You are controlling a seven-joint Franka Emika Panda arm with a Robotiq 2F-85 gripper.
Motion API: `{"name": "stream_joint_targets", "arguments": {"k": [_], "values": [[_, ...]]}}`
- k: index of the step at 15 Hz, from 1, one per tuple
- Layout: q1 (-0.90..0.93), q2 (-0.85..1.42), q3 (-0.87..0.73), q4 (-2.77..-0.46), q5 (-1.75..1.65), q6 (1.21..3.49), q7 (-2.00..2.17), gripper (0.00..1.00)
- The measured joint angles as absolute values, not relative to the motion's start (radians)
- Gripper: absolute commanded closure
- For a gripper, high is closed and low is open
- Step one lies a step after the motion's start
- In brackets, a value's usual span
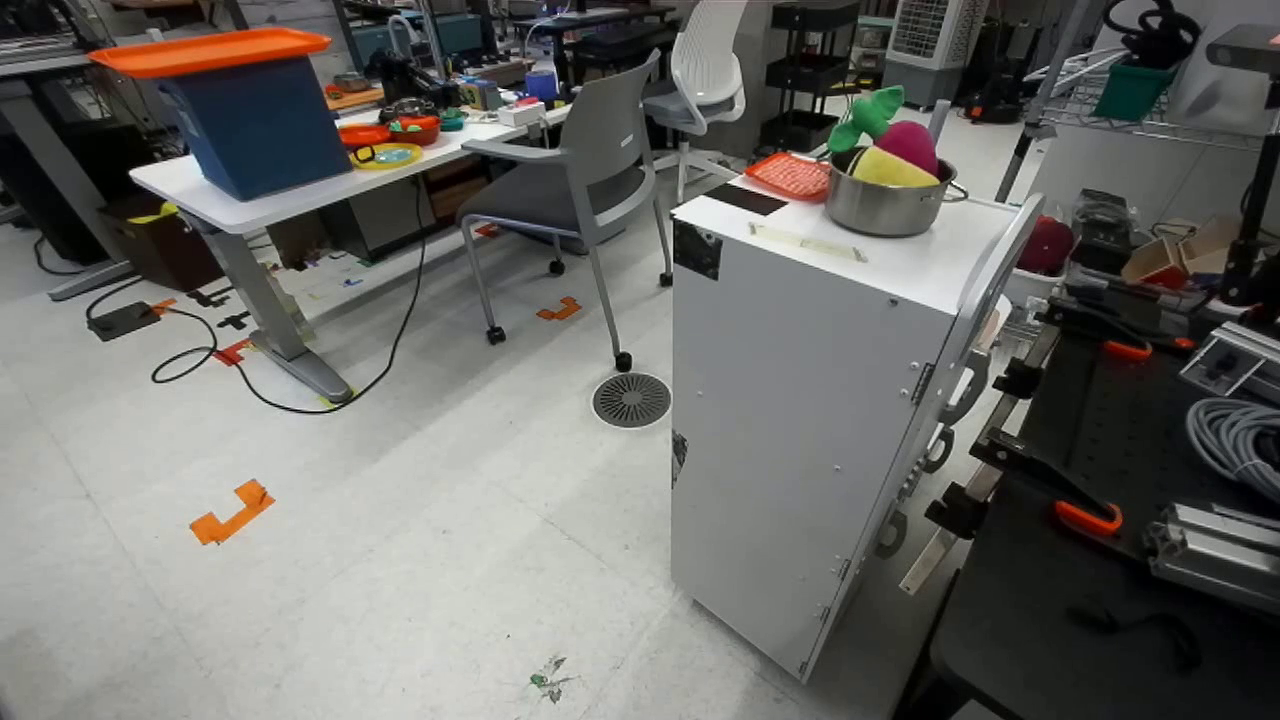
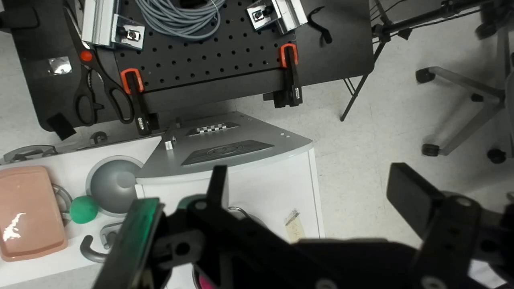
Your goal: Remove the toy from the pot and put it in the sink
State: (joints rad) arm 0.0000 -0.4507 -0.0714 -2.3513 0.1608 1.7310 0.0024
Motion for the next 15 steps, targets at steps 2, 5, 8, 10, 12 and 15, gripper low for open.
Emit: {"name": "stream_joint_targets", "arguments": {"k": [2, 5, 8, 10, 12, 15], "values": [[0.000, -0.451, -0.071, -2.351, 0.161, 1.731, 0.002, 0.00], [0.000, -0.451, -0.071, -2.351, 0.161, 1.731, 0.002, 0.00], [0.000, -0.451, -0.071, -2.352, 0.161, 1.731, 0.002, 0.00], [-0.001, -0.451, -0.070, -2.355, 0.160, 1.731, 0.002, 0.00], [-0.003, -0.451, -0.069, -2.355, 0.144, 1.731, 0.002, 0.00], [-0.026, -0.448, -0.054, -2.349, 0.053, 1.752, 0.025, 0.00]]}}
